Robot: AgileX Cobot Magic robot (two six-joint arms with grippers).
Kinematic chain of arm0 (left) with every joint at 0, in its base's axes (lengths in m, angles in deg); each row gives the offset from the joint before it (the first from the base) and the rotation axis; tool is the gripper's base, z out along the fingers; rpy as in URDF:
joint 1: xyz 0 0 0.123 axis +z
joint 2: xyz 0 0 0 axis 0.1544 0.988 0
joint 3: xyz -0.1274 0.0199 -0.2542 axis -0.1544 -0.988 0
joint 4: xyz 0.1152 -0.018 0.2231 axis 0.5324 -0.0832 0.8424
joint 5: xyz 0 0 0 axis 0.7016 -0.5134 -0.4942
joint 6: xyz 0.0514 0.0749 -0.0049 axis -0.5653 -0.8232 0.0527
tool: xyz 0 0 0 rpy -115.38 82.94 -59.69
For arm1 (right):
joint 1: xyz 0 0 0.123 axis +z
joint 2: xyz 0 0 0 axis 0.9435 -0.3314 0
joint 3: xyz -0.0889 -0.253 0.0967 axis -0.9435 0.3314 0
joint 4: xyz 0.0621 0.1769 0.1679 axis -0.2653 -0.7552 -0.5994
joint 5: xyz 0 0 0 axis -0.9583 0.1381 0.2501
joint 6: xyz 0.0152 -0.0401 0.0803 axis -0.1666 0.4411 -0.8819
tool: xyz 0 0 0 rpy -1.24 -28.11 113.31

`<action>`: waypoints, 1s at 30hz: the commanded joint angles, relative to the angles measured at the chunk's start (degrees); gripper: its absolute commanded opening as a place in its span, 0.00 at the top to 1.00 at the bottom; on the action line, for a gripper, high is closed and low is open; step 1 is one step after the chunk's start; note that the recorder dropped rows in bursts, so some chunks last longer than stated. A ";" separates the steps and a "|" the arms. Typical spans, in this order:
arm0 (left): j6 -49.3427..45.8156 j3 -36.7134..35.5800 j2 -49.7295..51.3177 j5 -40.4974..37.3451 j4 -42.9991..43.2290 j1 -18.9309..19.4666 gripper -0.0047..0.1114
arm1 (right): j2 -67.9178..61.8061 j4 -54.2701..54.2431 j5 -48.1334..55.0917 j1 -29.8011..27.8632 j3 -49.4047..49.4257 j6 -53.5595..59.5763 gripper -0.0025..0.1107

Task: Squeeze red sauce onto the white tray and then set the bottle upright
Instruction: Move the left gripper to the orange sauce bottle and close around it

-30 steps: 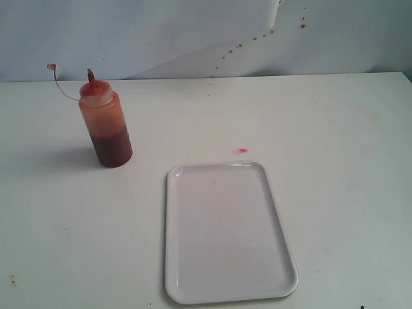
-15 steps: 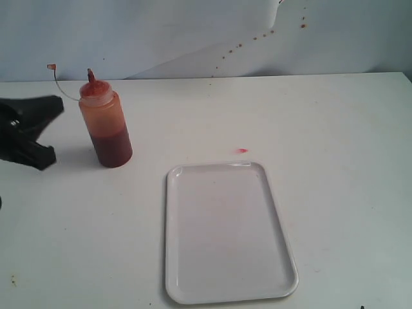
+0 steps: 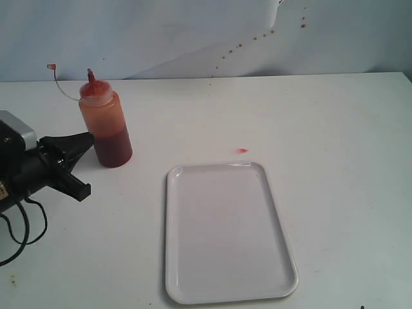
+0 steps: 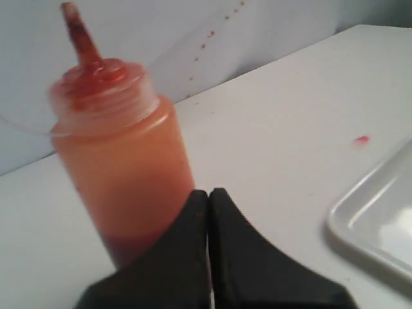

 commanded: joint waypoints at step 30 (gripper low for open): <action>-2.18 7.58 15.36 2.41 -5.14 -0.26 0.72 | 0.31 -0.23 -0.14 -0.40 0.17 0.00 0.98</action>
